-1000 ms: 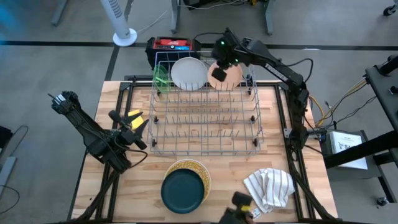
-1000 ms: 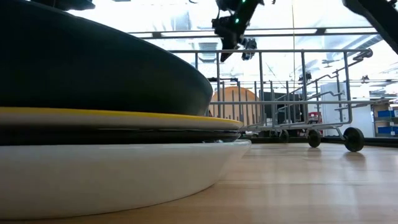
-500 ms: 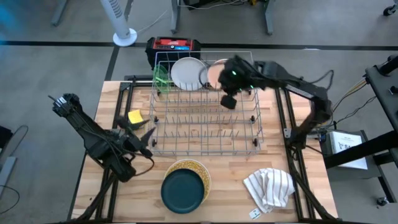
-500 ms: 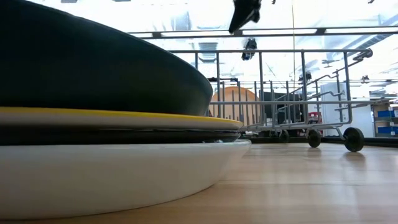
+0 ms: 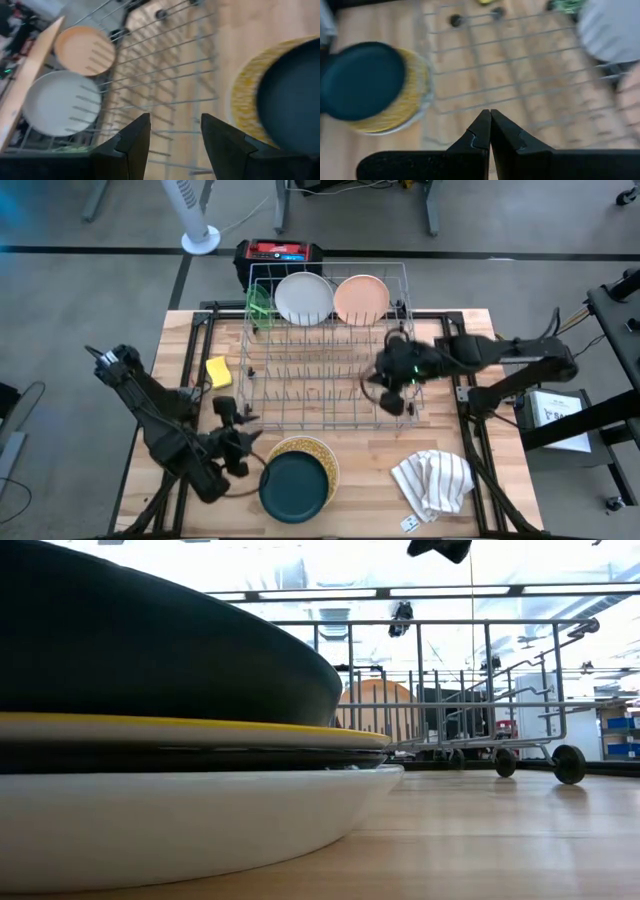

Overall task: Sort dishes
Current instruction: Put the black plate into the dish rack

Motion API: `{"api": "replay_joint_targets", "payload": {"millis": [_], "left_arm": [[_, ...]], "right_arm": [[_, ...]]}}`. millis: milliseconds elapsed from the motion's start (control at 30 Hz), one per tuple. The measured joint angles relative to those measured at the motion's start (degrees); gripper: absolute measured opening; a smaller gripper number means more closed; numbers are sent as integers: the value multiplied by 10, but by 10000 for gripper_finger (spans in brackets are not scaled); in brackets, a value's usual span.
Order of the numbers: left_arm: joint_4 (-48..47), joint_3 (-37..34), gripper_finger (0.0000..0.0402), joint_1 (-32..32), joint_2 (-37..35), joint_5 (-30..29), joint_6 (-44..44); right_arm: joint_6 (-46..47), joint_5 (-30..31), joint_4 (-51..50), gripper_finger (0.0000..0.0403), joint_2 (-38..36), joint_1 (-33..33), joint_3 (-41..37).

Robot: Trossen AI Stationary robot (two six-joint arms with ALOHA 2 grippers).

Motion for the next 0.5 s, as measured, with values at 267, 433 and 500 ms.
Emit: {"api": "replay_joint_targets", "payload": {"millis": [267, 433, 500], "left_arm": [[-11, 35, 166, -81, 43, 29, -79], [-11, 30, 166, -128, 65, 30, -155], [-11, 30, 166, -143, 76, 31, -185]], "right_arm": [[107, 89, 69, 0, 1, 131, -58], [181, 106, 82, 0, 30, 192, -61], [206, 115, 95, 0, 48, 212, -61]]}}
